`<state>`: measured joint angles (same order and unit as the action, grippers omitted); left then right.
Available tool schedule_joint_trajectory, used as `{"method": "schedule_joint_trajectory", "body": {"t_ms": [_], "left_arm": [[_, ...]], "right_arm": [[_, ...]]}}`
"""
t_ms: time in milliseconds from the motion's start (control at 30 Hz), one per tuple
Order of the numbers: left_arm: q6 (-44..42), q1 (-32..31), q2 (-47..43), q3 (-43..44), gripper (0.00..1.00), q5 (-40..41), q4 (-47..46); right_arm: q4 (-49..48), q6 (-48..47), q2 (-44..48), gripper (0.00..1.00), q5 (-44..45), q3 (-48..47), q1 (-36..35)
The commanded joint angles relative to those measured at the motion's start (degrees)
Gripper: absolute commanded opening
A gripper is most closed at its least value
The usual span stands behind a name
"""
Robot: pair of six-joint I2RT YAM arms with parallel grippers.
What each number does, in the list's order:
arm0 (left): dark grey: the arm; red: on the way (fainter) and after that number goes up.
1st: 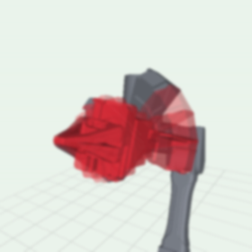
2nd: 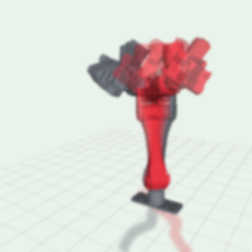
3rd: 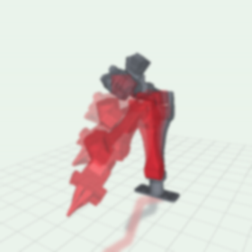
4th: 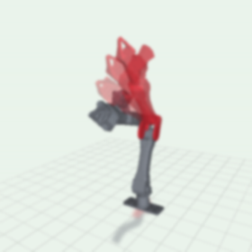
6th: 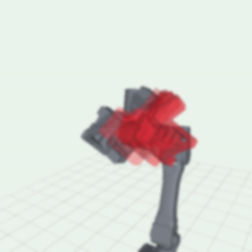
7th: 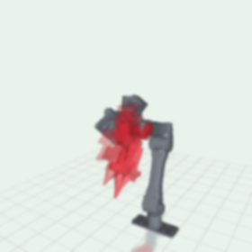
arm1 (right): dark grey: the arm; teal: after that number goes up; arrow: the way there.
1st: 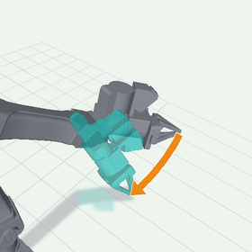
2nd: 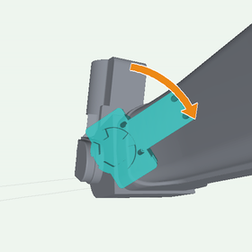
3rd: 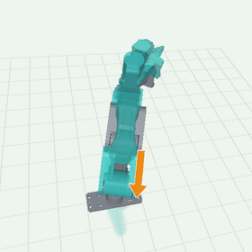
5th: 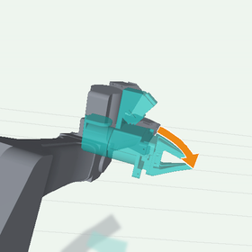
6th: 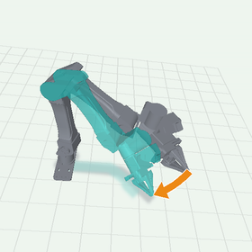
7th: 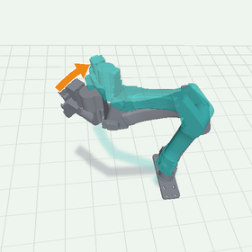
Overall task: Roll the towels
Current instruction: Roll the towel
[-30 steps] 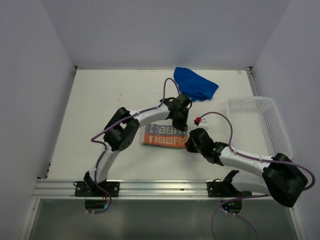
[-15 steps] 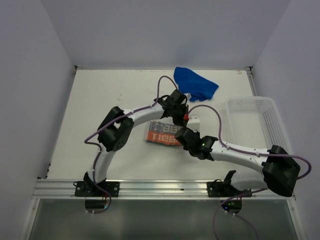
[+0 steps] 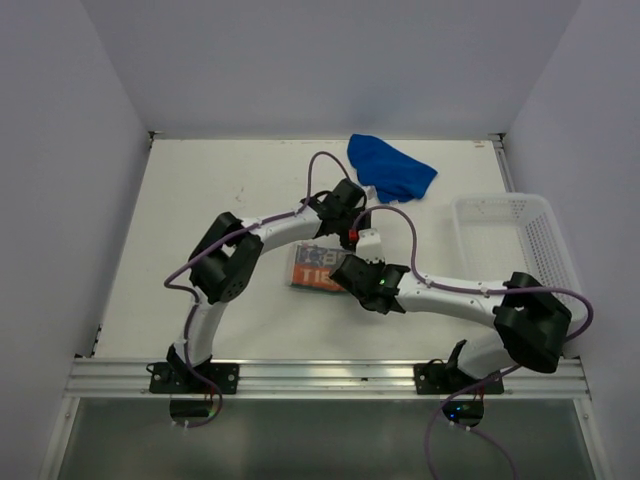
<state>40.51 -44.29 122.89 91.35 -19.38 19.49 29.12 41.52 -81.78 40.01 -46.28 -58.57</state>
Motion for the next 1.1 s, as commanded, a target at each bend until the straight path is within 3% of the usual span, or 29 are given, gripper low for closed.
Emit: {"method": "schedule_joint_trajectory", "body": {"t_ms": [0, 667, 1067], "left_arm": [[-3.2, 3.2, -3.4, -0.3, 0.0, 3.4, -7.8], [-7.4, 5.4, -6.2, -6.6, 0.0, 2.6, -9.6], [-8.2, 7.3, -9.1, -13.4, 0.0, 3.3, -12.1]], "right_arm": [[5.0, -0.8, -2.4, 0.0, 0.1, -3.5, -2.2], [13.3, -5.7, -18.9, 0.0, 5.8, -14.7, -6.3], [12.1, -8.9, -25.3, 0.0, 6.1, -17.8, -9.4]]}}
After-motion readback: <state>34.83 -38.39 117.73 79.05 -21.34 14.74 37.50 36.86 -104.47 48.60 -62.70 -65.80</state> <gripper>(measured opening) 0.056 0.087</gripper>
